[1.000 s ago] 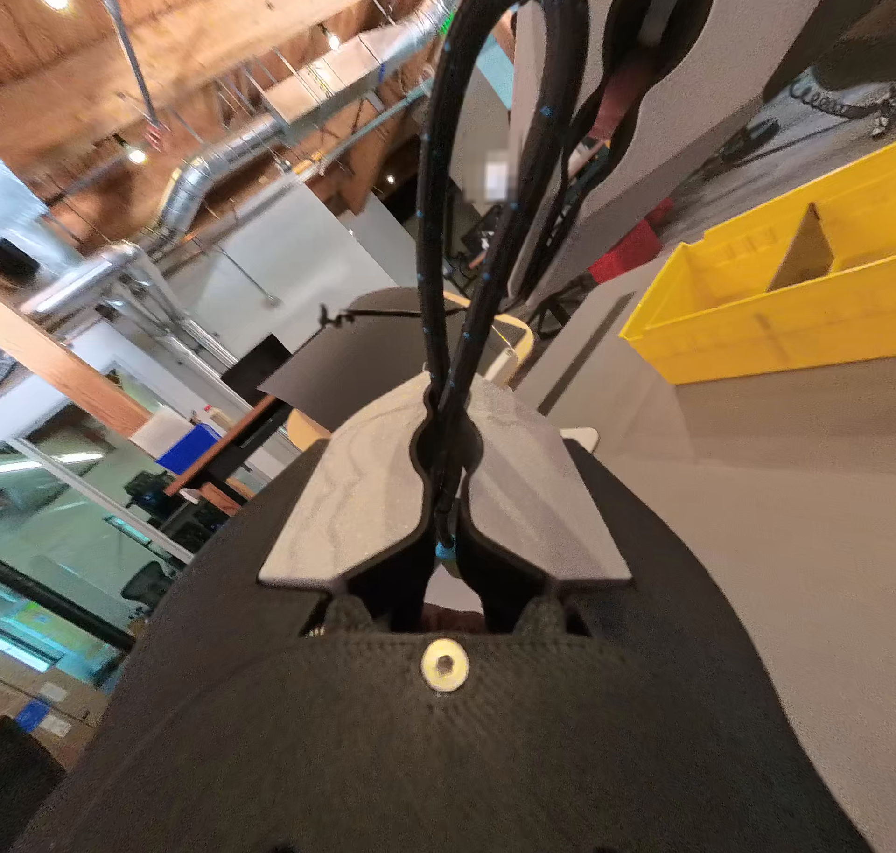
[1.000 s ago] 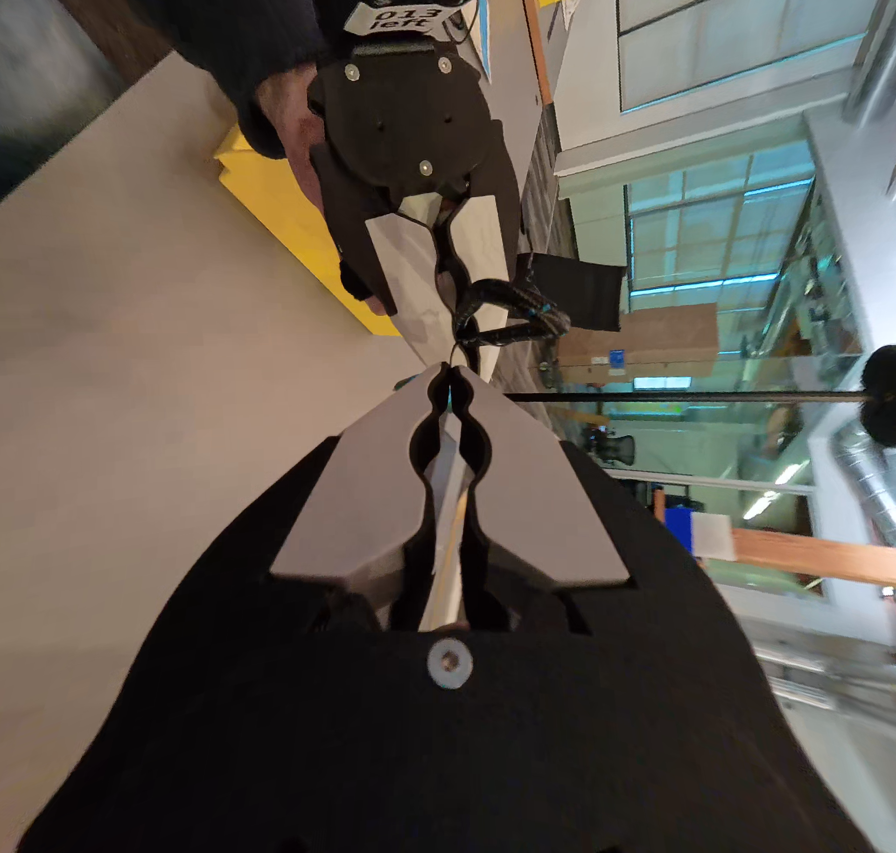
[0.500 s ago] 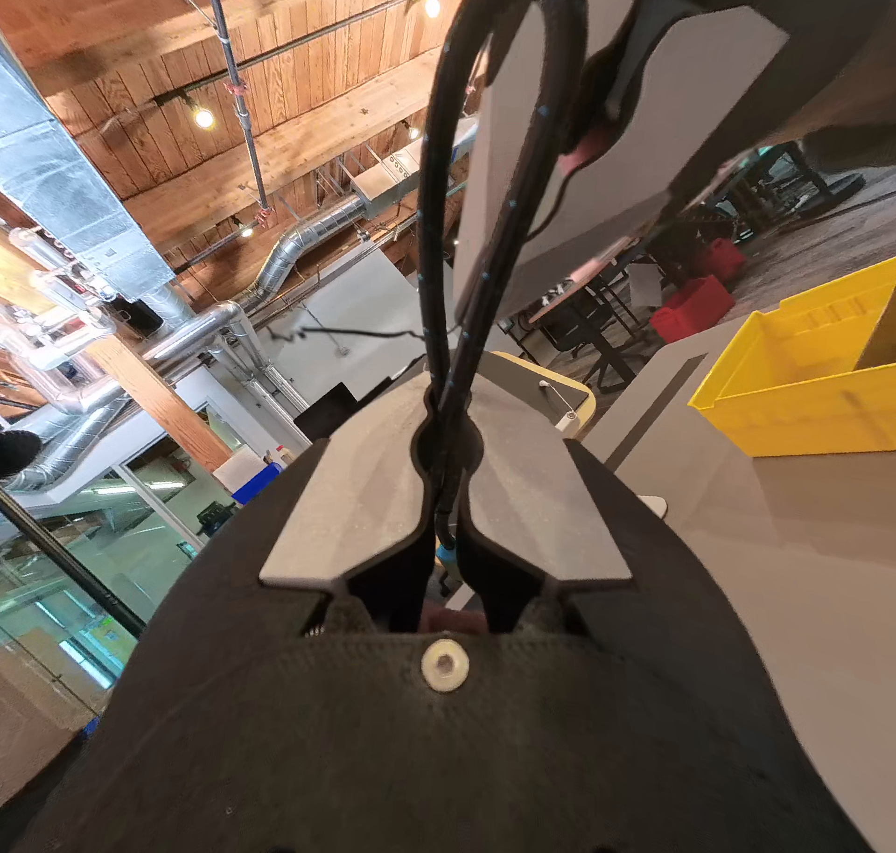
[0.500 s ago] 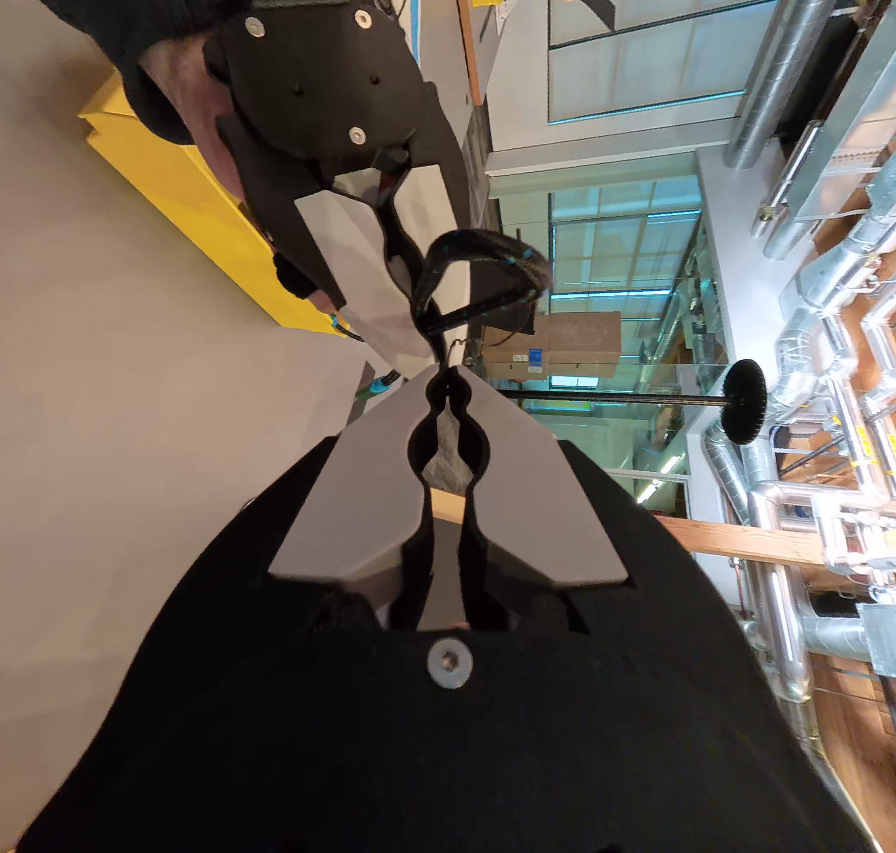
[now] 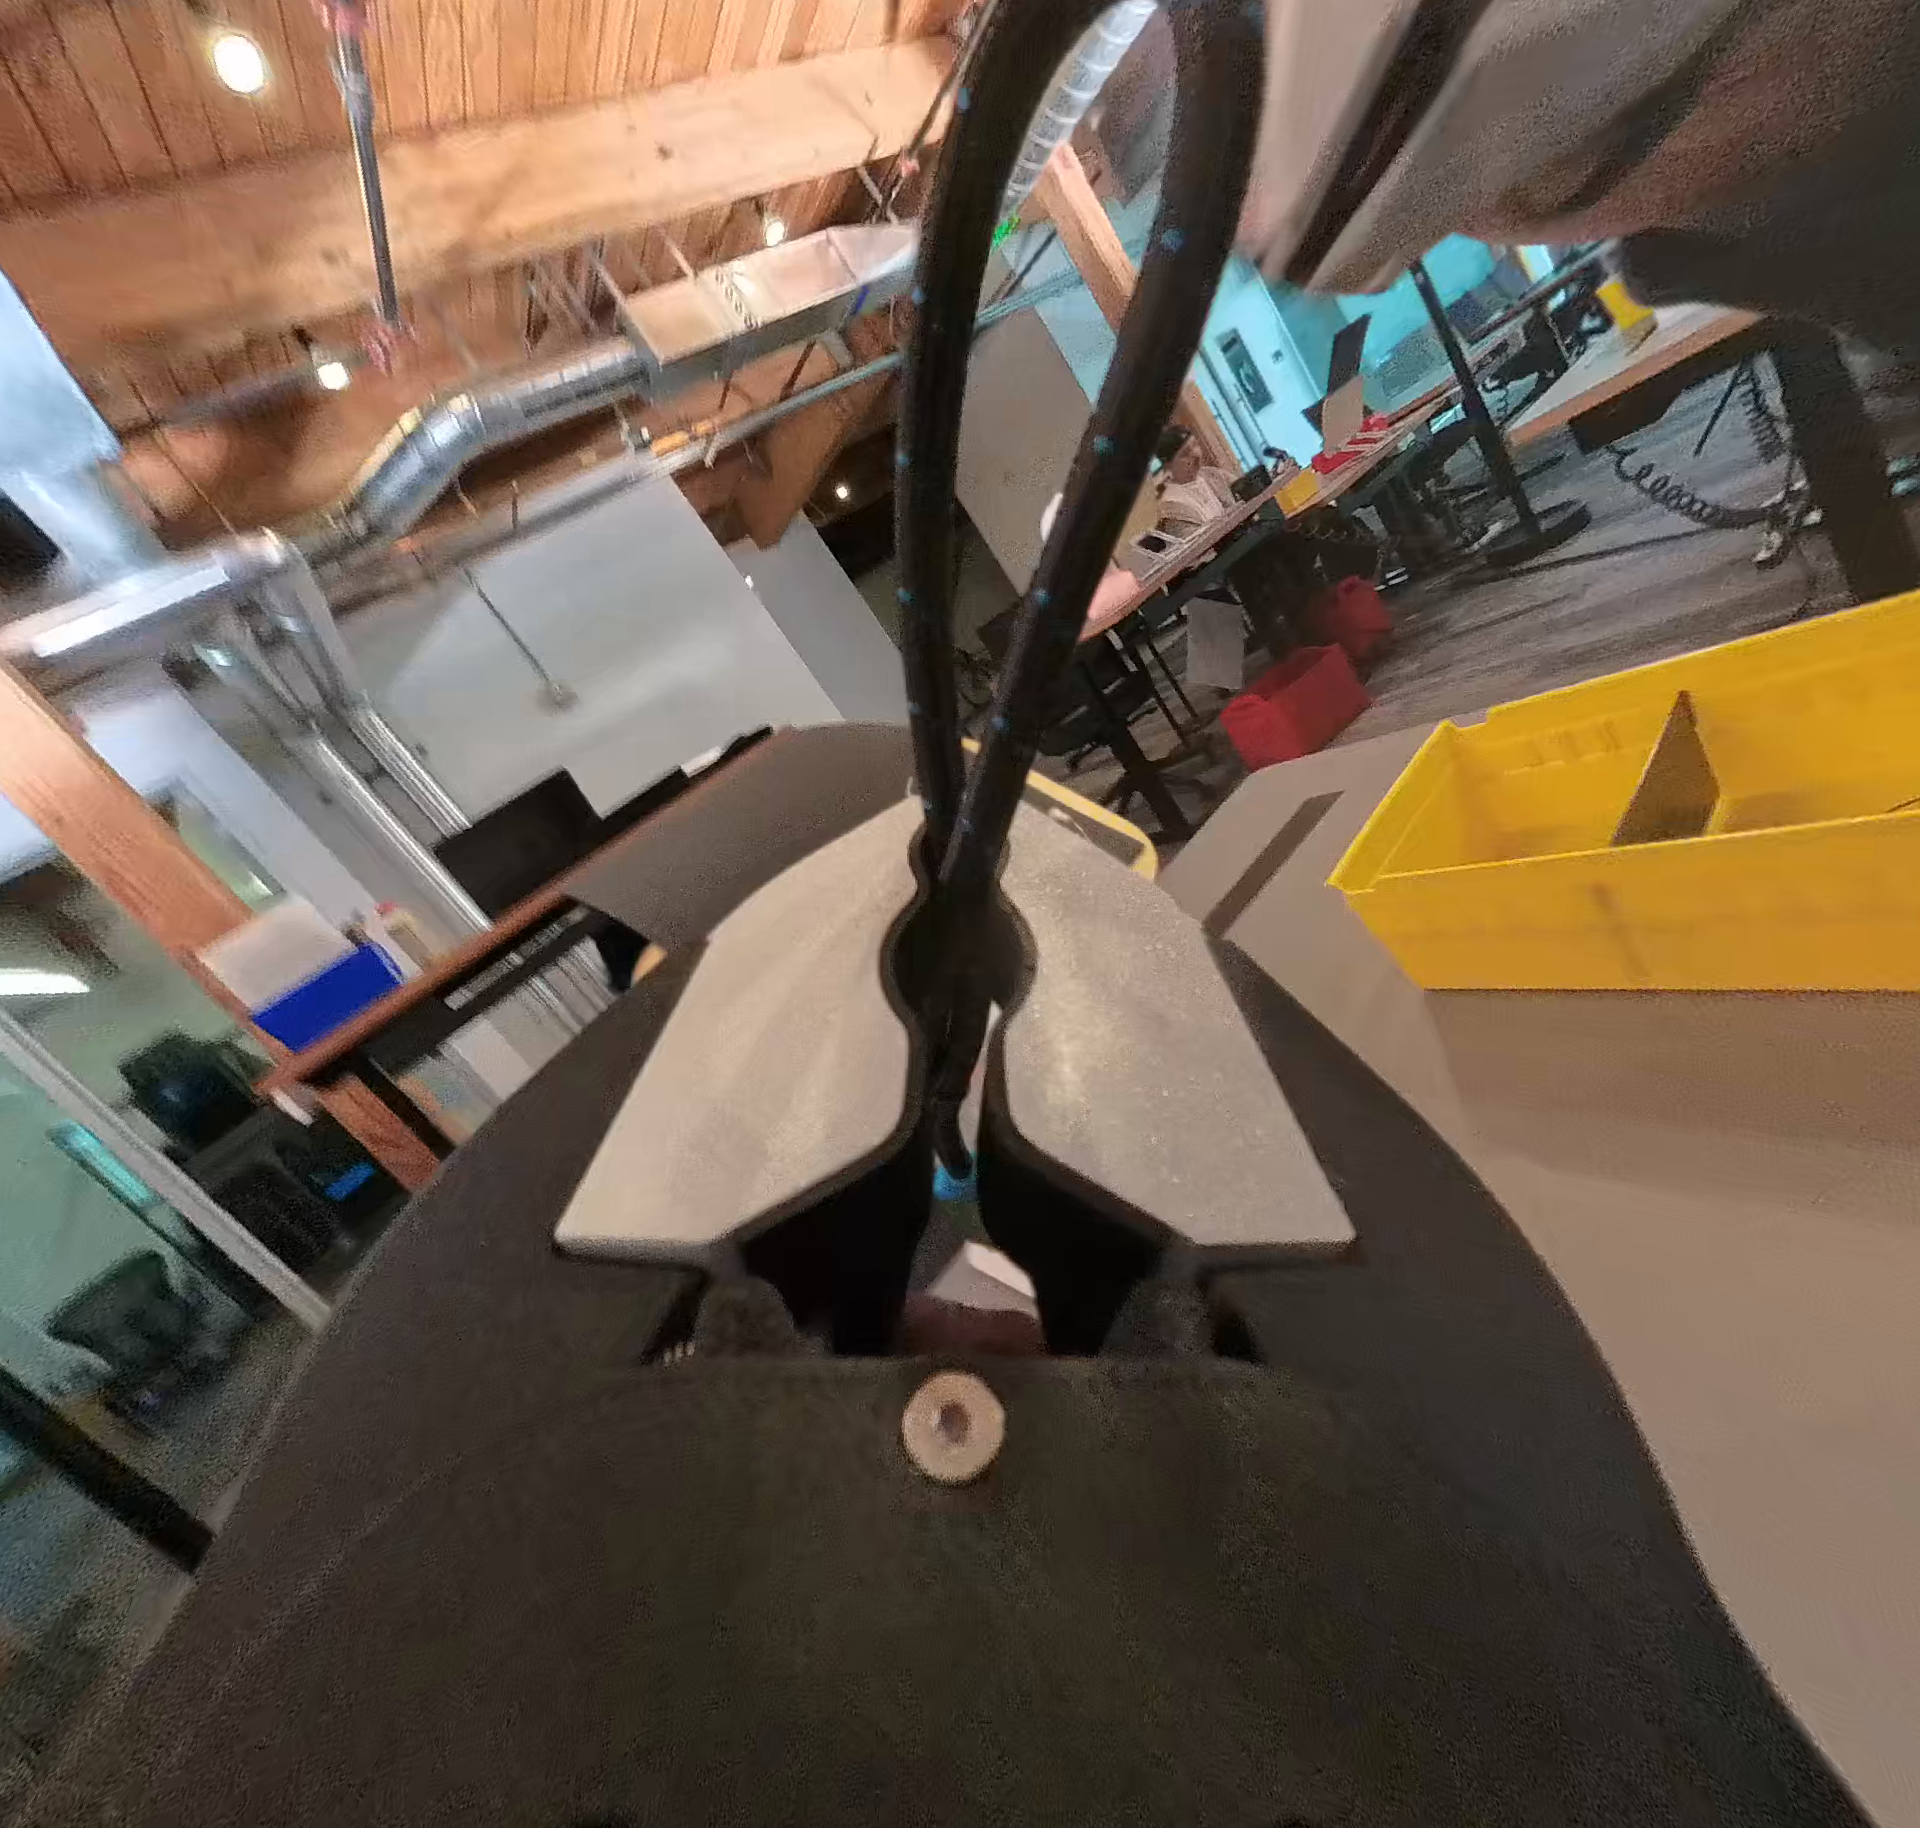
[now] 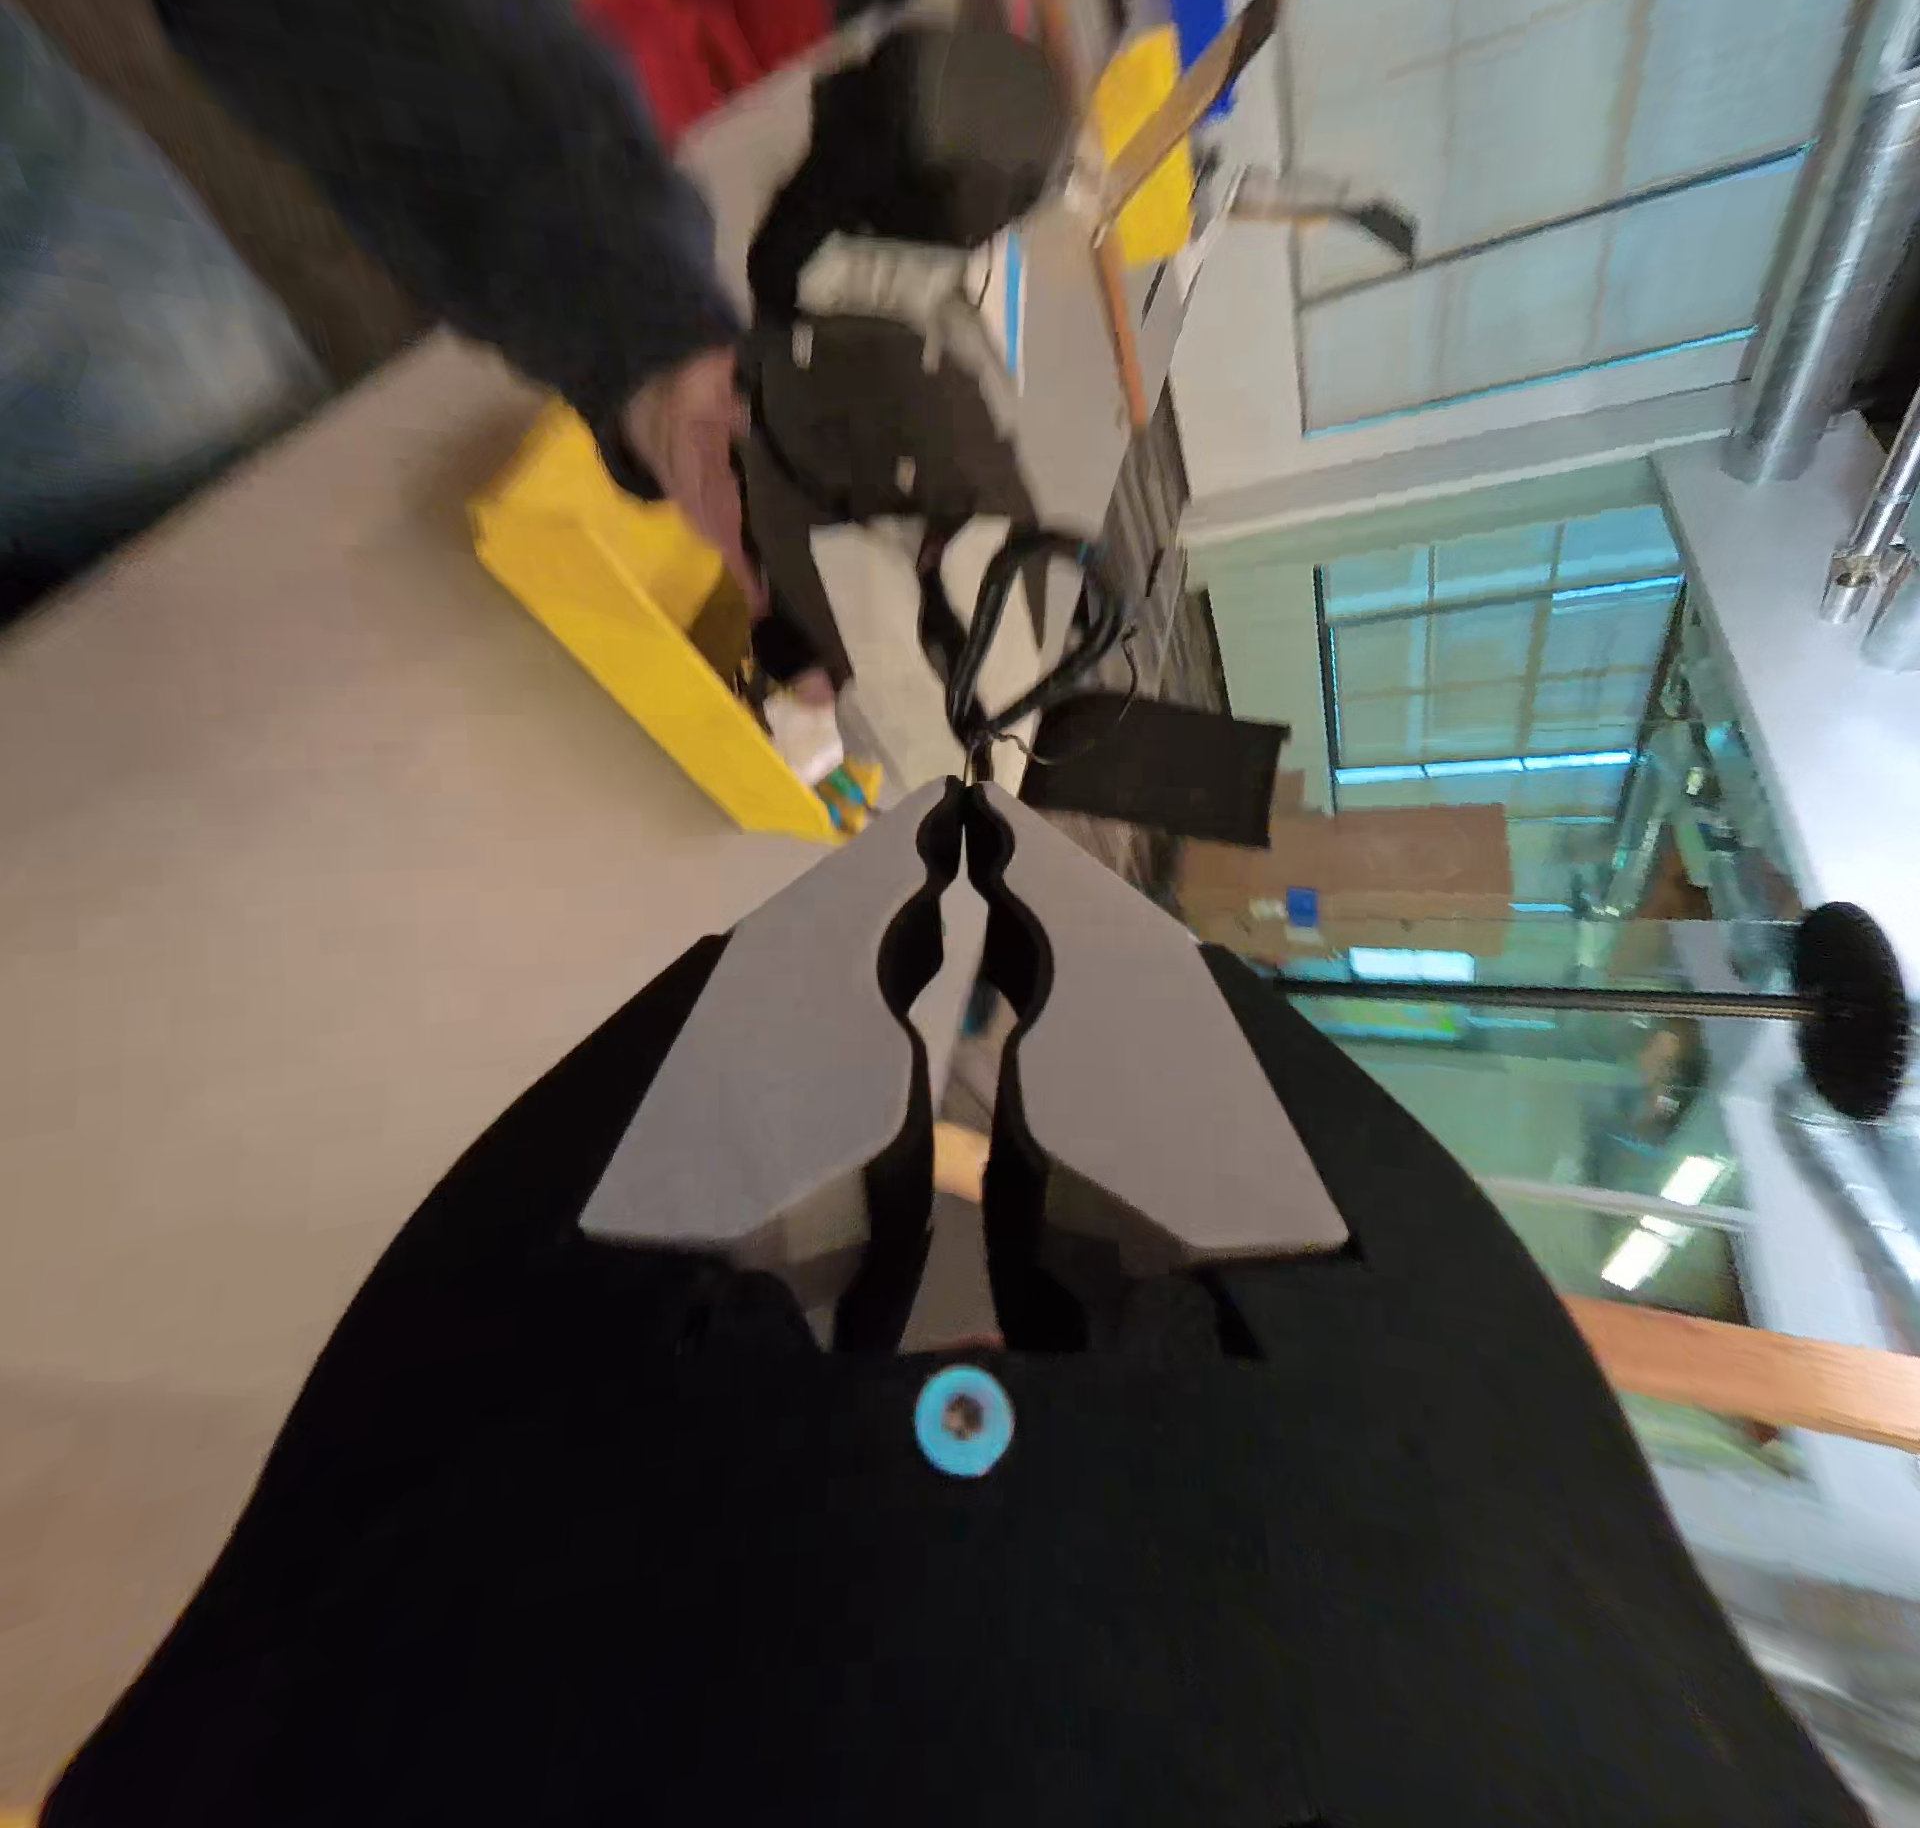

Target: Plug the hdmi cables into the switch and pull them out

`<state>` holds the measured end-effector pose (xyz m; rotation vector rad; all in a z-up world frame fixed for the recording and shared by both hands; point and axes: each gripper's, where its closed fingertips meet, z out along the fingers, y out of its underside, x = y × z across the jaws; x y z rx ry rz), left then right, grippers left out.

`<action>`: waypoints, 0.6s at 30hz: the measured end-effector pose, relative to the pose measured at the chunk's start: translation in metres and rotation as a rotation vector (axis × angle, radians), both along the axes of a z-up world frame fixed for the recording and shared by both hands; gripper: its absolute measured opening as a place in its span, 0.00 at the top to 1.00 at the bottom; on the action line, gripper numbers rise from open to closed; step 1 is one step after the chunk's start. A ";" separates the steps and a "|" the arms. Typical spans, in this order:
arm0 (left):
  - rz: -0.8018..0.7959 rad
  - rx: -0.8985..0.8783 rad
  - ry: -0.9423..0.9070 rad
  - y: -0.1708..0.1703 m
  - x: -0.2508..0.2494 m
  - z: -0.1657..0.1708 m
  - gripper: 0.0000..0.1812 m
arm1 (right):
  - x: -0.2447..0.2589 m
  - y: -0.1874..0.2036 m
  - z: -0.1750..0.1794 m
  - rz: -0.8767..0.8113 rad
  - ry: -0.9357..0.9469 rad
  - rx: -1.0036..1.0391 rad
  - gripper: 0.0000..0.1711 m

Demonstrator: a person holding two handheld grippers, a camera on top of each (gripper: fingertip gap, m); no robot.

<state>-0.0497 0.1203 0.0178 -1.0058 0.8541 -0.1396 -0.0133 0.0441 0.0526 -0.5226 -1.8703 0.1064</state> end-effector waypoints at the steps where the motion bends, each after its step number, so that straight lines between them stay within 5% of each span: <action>1: -0.008 -0.052 -0.023 0.008 -0.002 -0.006 0.99 | 0.001 -0.008 0.003 0.043 0.037 -0.105 1.00; 6: -0.014 -0.301 -0.131 0.036 0.001 -0.038 0.99 | -0.003 -0.040 -0.012 0.246 0.122 -0.470 1.00; 12: -0.130 -0.376 -0.198 0.018 0.022 -0.033 0.99 | -0.022 0.021 -0.057 -0.034 0.111 -0.640 1.00; 18: 0.018 -0.254 -0.116 0.017 0.018 -0.025 0.99 | -0.020 0.049 -0.066 -0.183 0.119 -0.692 1.00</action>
